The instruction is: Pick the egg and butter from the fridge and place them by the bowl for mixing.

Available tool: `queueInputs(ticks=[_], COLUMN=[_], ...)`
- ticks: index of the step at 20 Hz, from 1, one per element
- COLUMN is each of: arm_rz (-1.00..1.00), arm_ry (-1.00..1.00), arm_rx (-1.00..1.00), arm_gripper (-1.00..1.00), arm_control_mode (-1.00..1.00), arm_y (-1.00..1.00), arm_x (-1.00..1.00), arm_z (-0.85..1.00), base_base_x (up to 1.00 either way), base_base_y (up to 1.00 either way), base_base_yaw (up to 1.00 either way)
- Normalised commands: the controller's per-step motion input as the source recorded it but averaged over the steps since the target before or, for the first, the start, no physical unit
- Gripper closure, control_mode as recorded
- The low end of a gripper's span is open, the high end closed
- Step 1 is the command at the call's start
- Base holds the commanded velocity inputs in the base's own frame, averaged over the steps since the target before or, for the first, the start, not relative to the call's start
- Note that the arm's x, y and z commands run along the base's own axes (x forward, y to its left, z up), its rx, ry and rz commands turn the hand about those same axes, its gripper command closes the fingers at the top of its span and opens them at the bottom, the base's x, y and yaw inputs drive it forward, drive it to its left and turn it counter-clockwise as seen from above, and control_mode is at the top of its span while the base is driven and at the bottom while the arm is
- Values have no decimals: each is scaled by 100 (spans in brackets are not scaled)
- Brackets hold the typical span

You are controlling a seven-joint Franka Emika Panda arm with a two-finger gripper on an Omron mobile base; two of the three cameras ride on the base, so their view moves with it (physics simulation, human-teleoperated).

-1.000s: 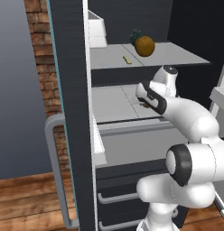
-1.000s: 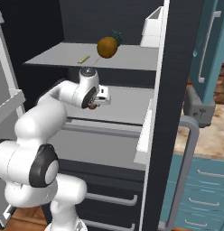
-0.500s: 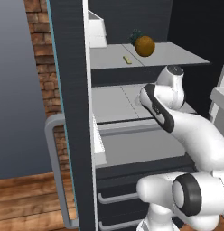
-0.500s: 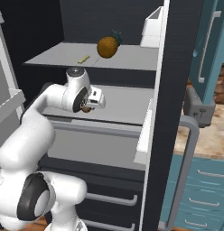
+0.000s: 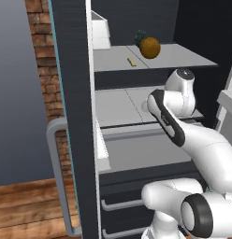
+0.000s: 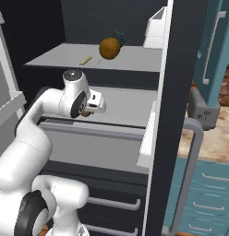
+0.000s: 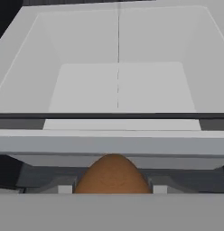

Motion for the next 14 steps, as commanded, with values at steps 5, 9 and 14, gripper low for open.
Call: queueInputs(ticks=[5,9,14], arm_rz=[0,0,0], arm_ry=[0,0,0], arm_rx=[0,0,0], arm_gripper=[100,100,100], arm_control_mode=[100,100,100], arm_y=[0,0,0], arm_x=[0,0,0], arm_z=[0,0,0], base_base_x=[-79,-92,-94], base_base_y=[0,0,2], base_base_yaw=[3,4,2])
